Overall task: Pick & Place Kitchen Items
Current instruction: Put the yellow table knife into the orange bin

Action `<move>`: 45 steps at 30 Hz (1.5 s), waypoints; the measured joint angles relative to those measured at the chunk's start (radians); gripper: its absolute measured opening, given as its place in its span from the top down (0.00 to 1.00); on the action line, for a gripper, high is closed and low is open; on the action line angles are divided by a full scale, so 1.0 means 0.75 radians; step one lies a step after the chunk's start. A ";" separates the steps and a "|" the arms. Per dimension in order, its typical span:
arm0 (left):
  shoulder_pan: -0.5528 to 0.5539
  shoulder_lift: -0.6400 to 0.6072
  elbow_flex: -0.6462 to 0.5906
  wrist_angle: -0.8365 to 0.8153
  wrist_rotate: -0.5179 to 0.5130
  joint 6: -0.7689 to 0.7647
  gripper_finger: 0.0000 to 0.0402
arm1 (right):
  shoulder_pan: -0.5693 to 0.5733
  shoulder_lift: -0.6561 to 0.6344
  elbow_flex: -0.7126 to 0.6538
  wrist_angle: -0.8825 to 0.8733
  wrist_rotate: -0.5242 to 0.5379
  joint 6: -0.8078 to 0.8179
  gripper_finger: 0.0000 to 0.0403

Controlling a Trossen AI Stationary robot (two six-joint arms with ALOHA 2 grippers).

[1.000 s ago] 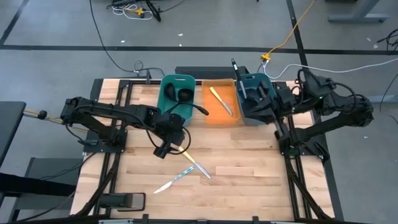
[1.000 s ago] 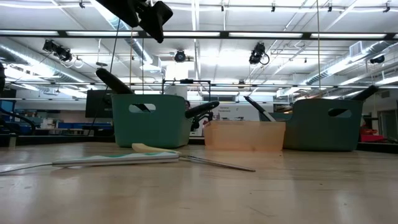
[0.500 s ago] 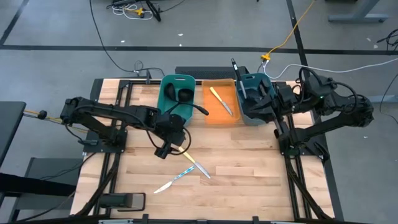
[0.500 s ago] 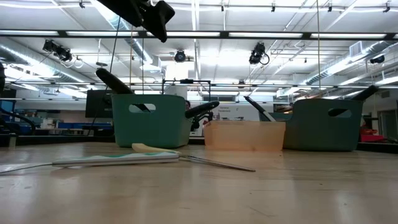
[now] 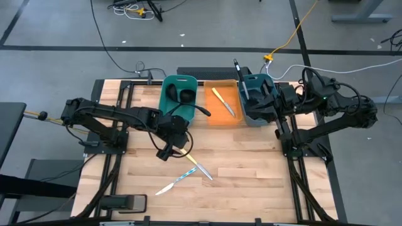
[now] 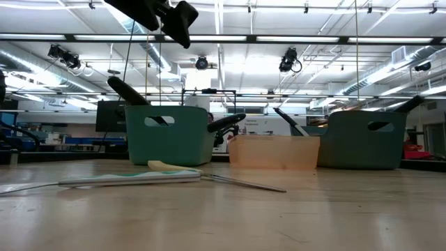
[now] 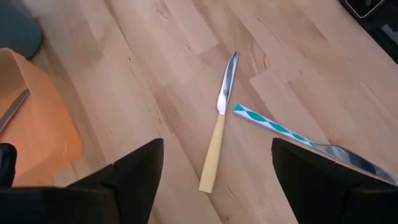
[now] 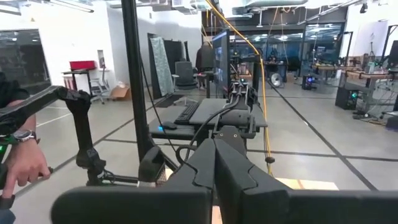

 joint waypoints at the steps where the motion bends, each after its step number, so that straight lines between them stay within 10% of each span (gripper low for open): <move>1: 0.000 0.000 0.000 0.000 0.000 0.005 0.24 | 0.000 0.000 0.000 0.000 0.000 -0.006 0.98; 45: -0.010 0.356 0.000 0.119 -0.135 -0.004 0.24 | 0.000 0.007 0.000 -0.095 -0.001 -0.031 0.98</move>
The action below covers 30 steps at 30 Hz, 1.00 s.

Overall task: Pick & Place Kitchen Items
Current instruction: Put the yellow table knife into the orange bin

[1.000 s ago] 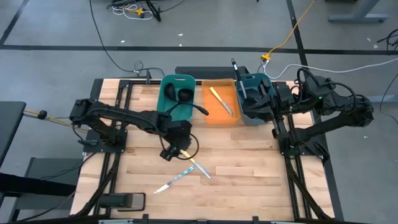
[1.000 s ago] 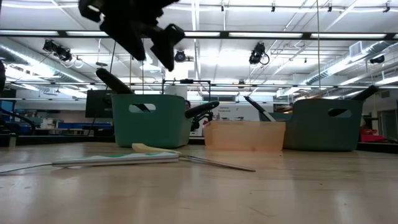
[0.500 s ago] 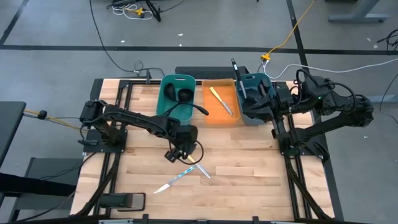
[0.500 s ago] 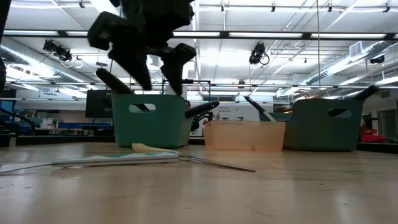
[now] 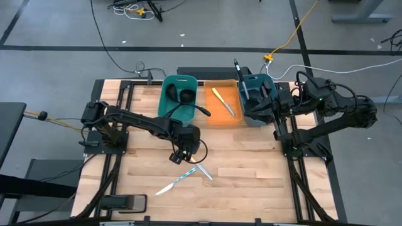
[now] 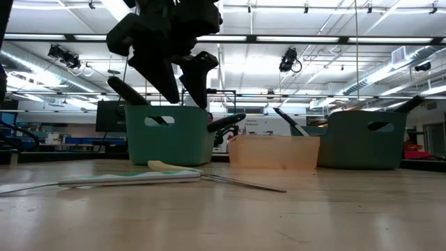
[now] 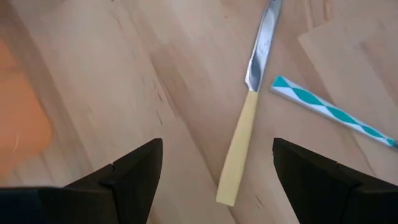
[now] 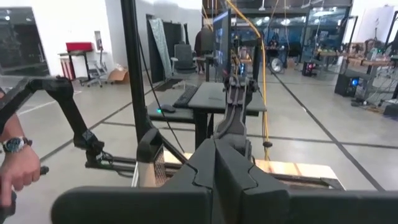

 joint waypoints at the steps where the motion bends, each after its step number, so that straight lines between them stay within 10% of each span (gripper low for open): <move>1: -0.004 0.000 0.000 -0.004 -0.010 -0.008 0.24 | 0.000 0.000 0.000 -0.011 0.000 -0.001 0.98; 30: -0.051 0.007 -0.183 -0.032 -0.121 0.029 0.28 | 0.000 0.066 0.001 0.032 0.046 0.092 0.98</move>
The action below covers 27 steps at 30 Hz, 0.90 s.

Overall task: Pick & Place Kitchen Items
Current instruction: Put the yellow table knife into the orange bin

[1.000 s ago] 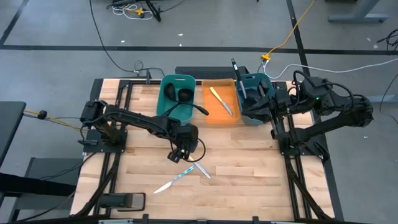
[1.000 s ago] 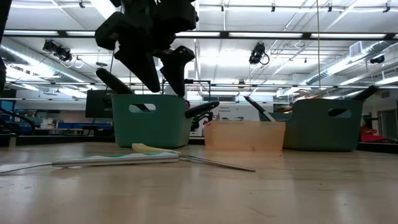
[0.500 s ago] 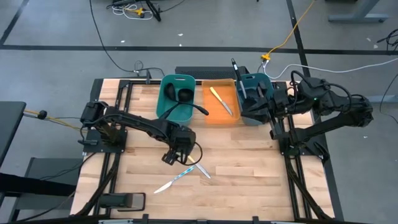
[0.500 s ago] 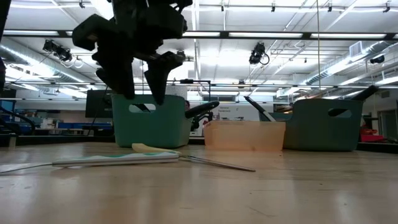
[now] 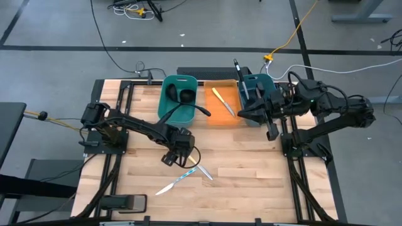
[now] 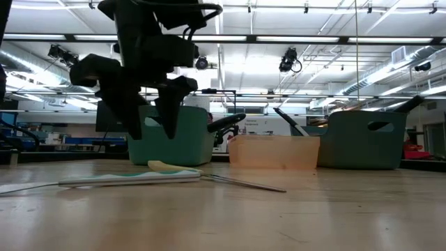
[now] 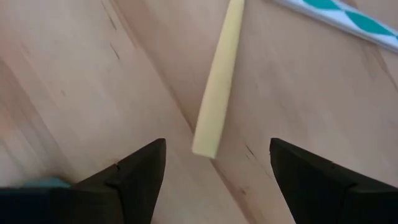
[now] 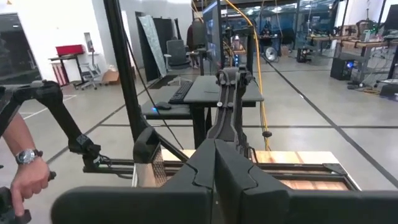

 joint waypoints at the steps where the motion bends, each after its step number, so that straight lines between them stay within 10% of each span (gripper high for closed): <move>1: 0.000 0.000 -0.002 0.017 0.000 0.017 0.29 | 0.000 0.006 0.000 0.003 0.000 0.000 0.98; 27: -0.004 0.008 -0.098 0.258 0.075 0.182 0.31 | 0.000 0.065 0.000 0.037 0.000 -0.019 0.98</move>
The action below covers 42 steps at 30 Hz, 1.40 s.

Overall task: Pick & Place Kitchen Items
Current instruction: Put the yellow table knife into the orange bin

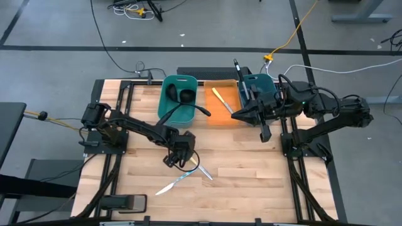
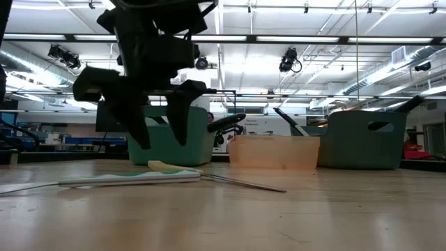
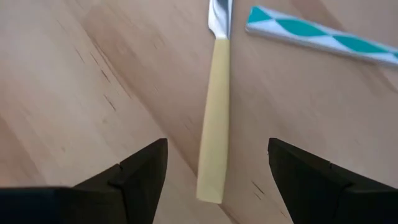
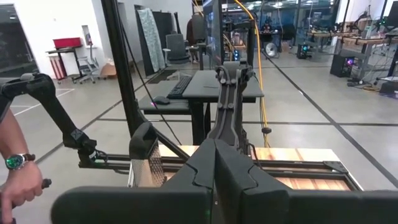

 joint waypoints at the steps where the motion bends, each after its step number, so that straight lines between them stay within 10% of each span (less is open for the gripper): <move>1: -0.001 0.000 -0.007 -0.001 -0.003 -0.007 0.31 | 0.000 0.000 0.000 0.001 0.000 0.000 0.98; 42: 0.019 0.153 0.001 0.057 0.107 -0.023 0.31 | 0.000 -0.001 0.000 -0.011 -0.001 -0.017 0.98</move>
